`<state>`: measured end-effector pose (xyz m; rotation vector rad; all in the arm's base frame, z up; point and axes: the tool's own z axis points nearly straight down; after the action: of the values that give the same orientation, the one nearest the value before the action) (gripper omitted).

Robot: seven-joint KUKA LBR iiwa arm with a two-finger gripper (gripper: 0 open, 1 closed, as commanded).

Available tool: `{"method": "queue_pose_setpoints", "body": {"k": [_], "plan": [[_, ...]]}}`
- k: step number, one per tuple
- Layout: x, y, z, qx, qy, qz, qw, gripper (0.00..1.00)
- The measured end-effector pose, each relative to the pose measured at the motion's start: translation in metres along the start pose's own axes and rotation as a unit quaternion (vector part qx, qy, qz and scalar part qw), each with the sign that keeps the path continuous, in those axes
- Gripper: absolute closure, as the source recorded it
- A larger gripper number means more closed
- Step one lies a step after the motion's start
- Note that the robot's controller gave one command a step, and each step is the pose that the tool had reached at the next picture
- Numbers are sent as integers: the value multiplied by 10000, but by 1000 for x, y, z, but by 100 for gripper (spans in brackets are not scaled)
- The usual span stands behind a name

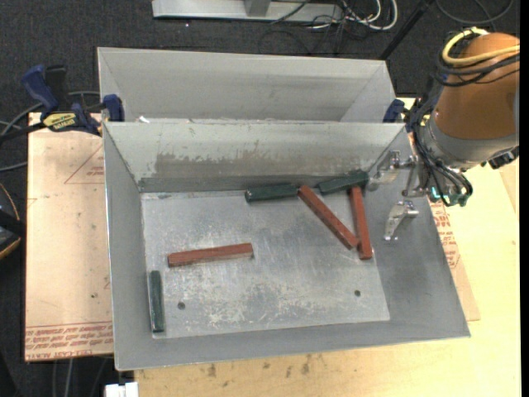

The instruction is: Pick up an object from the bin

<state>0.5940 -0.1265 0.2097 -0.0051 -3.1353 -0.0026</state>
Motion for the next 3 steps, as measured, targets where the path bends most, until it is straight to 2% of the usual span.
{"method": "queue_pose_setpoints", "body": {"k": [1, 2, 3], "plan": [[-2, 0, -5, 7, -41, -13, 10000, 0], [0, 4, 31, 7, -64, 412, 9991, 0], [0, 8, 93, -1, -55, 1015, 9948, 0]]}}
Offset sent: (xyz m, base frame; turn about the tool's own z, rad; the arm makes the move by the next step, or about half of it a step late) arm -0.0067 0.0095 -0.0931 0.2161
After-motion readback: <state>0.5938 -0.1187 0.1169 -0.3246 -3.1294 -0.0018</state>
